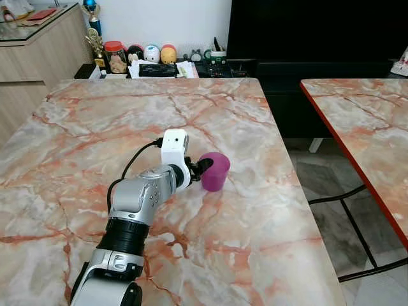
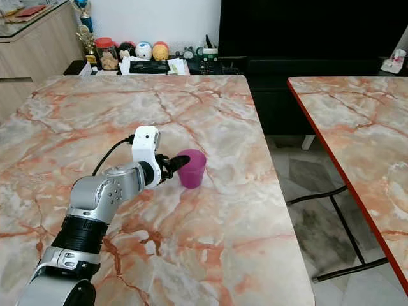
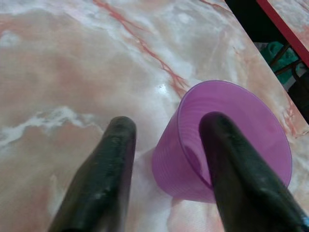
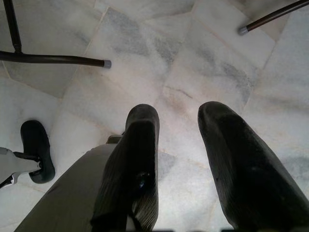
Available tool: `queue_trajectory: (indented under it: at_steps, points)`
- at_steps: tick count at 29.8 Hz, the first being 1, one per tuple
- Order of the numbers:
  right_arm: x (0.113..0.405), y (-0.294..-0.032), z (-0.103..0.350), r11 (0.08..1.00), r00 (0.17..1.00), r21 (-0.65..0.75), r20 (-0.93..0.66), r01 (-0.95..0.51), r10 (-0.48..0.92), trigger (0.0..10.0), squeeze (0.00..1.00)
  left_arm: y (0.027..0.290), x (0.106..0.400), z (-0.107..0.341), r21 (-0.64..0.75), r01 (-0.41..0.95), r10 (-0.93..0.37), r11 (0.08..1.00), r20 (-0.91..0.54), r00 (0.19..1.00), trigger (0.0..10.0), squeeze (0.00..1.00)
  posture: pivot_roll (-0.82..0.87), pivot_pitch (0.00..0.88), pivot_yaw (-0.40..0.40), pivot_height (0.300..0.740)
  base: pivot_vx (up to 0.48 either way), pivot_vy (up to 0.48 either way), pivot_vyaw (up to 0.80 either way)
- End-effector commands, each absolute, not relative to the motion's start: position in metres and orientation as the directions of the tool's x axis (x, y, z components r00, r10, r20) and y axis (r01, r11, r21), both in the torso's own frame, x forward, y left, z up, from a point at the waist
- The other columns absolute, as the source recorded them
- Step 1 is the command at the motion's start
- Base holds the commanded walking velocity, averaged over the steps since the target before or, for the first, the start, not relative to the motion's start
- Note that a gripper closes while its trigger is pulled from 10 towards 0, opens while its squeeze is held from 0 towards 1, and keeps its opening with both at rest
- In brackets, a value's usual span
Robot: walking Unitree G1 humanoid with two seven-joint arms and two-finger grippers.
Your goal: Setting the table
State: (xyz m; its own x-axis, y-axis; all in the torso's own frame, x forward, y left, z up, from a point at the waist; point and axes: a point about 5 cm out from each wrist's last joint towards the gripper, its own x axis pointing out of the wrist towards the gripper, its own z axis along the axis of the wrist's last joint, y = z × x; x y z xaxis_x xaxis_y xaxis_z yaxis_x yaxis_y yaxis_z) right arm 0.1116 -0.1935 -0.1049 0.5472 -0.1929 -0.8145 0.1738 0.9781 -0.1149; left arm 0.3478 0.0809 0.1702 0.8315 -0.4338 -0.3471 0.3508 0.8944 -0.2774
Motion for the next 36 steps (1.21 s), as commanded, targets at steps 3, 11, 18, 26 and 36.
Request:
queue_trajectory:
  at_steps: [3,11,18,26,36]
  points:
    - [0.111,-0.195,-0.105,0.977,0.536,-0.114,-0.822,0.179,-0.194,10.0,0.00,0.082,0.347,0.169,-0.266,0.337,-0.417,0.903,-0.353,0.838,0.0,0.00,0.10,0.000,-0.009,0.736,0.000,0.000,0.00]
    - [0.110,-0.196,-0.106,0.978,0.529,-0.113,-0.827,0.176,-0.191,10.0,0.00,0.082,0.348,0.171,-0.256,0.341,-0.415,0.905,-0.346,0.842,0.0,0.00,0.10,0.000,-0.010,0.736,0.000,0.000,0.00]
    - [0.110,-0.195,-0.106,0.978,0.528,-0.111,-0.828,0.174,-0.188,10.0,0.00,0.085,0.349,0.174,-0.247,0.334,-0.404,0.910,-0.337,0.851,0.0,0.00,0.10,0.000,-0.009,0.736,0.000,0.000,0.00]
    - [0.111,-0.194,-0.106,0.981,0.530,-0.109,-0.829,0.163,-0.180,10.0,0.00,0.090,0.349,0.176,-0.232,0.321,-0.385,0.918,-0.327,0.863,0.0,0.00,0.10,0.000,-0.010,0.736,0.000,0.000,0.00]
    - [0.112,-0.195,-0.106,0.983,0.531,-0.111,-0.830,0.143,-0.171,10.0,0.00,0.107,0.337,0.193,-0.221,0.304,-0.337,0.927,-0.127,0.933,0.0,0.00,0.10,0.000,-0.014,0.736,0.000,0.000,0.00]
